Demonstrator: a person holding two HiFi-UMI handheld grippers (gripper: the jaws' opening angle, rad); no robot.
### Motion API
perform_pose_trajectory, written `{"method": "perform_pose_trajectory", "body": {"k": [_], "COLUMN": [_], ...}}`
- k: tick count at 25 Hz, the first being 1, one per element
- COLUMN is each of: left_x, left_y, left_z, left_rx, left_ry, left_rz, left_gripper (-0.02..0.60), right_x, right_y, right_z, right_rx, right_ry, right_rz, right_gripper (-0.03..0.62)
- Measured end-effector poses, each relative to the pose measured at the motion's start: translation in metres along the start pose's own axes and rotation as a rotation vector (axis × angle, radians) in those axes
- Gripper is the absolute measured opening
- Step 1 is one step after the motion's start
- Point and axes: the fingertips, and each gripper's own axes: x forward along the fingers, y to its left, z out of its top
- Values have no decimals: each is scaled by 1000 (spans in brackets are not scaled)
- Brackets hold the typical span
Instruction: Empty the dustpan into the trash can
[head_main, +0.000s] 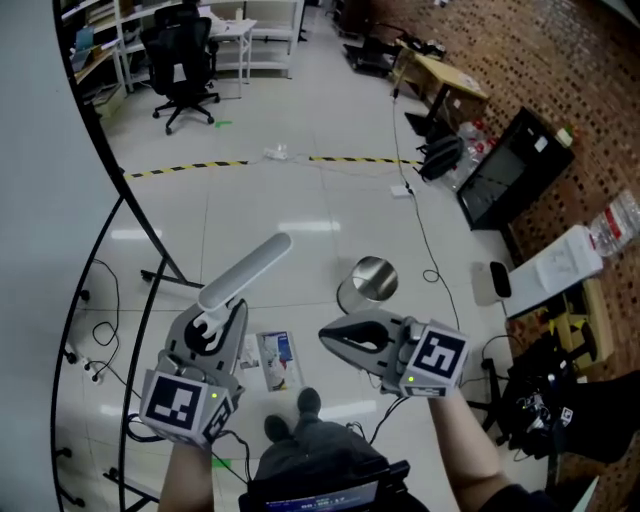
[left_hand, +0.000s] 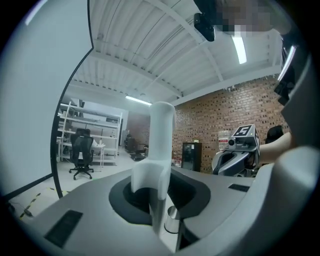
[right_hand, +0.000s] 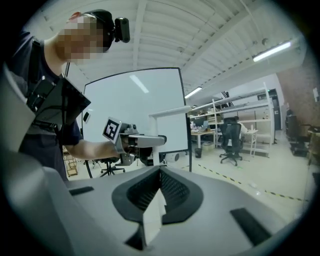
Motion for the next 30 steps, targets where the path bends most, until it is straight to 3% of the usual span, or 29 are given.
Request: {"method": "perform_pose_trajectory", "body": {"k": [9,13,19,30], "left_x": [35,65,121,228], "left_y": [-18,-39,-72,-124], "left_z": [13,24,33,38], "left_rx": [2,12,29,112], "left_ry": [14,4,-7,17], "left_rz": [-80,-112,-96,-57], "left_gripper": [67,67,67,66], "right_x": [-68,-100,-154,-215], "right_y": [-36,-60,-111,-195], "right_z": [-8,-17,-34,-61], "right_rx": [28,35,50,44], "right_ry": [-53,-67,-74,-64], "right_rz": [-168,-199,-200,-66], "right_gripper": [8,8,8,8]}}
